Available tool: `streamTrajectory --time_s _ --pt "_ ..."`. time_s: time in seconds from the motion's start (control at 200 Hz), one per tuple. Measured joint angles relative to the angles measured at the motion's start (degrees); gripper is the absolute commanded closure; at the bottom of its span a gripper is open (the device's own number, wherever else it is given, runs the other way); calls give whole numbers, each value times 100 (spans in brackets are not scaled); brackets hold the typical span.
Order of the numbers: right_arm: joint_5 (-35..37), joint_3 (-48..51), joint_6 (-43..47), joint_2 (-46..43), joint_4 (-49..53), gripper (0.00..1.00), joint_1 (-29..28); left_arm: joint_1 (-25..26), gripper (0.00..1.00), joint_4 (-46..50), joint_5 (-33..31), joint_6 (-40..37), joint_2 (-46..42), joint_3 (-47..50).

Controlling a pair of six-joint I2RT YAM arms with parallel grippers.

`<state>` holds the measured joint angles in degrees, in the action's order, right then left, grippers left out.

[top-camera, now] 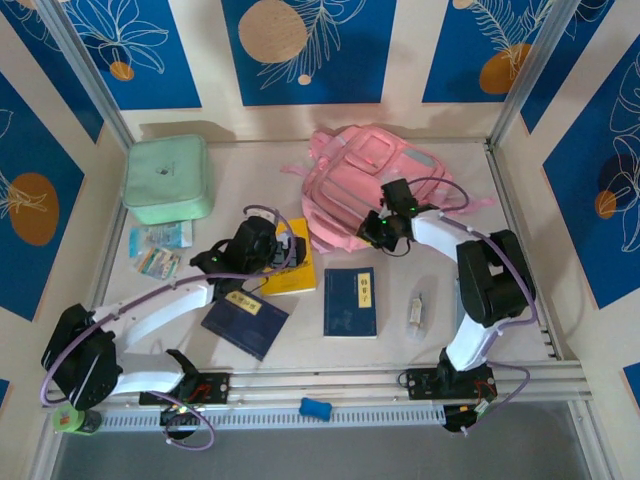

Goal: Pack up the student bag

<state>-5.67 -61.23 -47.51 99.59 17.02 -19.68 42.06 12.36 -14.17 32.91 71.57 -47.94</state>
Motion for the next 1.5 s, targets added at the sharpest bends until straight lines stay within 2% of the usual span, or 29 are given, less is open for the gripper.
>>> streamTrajectory --time_s 0.14,0.25,0.275,0.355,0.4,0.465,0.55,0.65,0.715,0.875,1.011,1.206,1.301,1.376,1.501 --pt "66 -350 -98 341 -122 94 -557 -90 0 457 -234 2 -258 -61" --pt "125 -544 -173 492 -199 93 -931 -199 1 734 -365 7 -391 -76" --pt "140 -581 -190 516 -203 88 -1001 -232 0 787 -385 7 -404 -76" --pt "164 -625 -243 520 -208 61 -1123 -299 1 925 -396 7 -437 -79" --pt "144 -625 -225 509 -221 50 -1141 -317 1 1003 -391 7 -439 -105" --pt "96 -581 -186 411 -223 37 -1139 -317 1 1064 -389 9 -439 -186" --pt "48 -415 -144 70 -199 27 -1091 -319 1 1056 -317 31 -417 -310" --pt "-15 -212 -35 -625 -15 18 -892 -304 1 903 -22 138 -210 -487" --pt "-96 -107 42 -1058 68 13 -555 -214 1 732 133 254 31 -601" --pt "-291 127 153 -1397 153 8 942 160 1 291 424 542 765 -859" --pt "-533 96 240 -761 205 9 1971 503 1 -4 568 723 1506 -1248" --pt "-850 -109 245 195 166 21 2306 844 1 -310 691 870 2409 -1882" --pt "-1005 -575 234 717 129 35 2328 876 1 -446 728 957 2736 -2055" --pt "-1045 -857 221 999 101 57 2332 885 1 -466 704 1045 2918 -2098" --pt "-1176 -979 245 1108 -57 85 2352 883 1 -470 503 1182 3176 -2111"
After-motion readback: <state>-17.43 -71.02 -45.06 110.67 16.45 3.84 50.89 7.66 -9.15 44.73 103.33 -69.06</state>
